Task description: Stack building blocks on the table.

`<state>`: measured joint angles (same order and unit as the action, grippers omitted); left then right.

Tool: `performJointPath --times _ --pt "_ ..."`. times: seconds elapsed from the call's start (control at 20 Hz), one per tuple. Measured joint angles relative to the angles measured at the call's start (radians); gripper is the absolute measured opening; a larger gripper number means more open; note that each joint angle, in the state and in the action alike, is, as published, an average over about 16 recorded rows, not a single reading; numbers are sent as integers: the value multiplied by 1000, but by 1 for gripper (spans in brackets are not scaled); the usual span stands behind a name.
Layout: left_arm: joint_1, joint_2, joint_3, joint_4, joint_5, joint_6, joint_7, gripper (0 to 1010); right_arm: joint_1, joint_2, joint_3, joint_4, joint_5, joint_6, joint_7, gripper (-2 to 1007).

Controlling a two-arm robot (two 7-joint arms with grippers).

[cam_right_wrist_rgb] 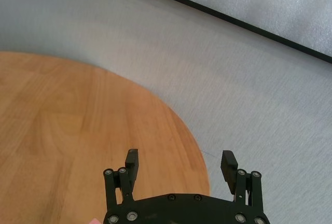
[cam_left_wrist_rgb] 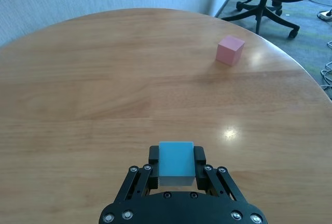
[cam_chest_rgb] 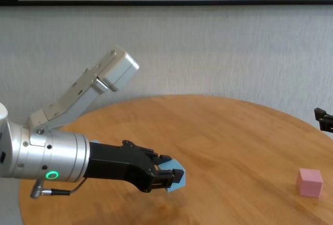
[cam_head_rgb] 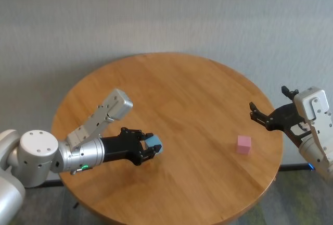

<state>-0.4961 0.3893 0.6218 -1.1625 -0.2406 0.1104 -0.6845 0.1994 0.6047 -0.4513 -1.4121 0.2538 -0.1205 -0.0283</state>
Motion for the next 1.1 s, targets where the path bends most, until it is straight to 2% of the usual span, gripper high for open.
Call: performJointPath --times 0.65,1.1 --pt "-22 -24 27 54 -8 5 1 400 0 0 0 0 0 0 0 1005" --pt "-38 -45 31 88 -10 -5 2 400 0 0 0 0 0 0 0 1005"
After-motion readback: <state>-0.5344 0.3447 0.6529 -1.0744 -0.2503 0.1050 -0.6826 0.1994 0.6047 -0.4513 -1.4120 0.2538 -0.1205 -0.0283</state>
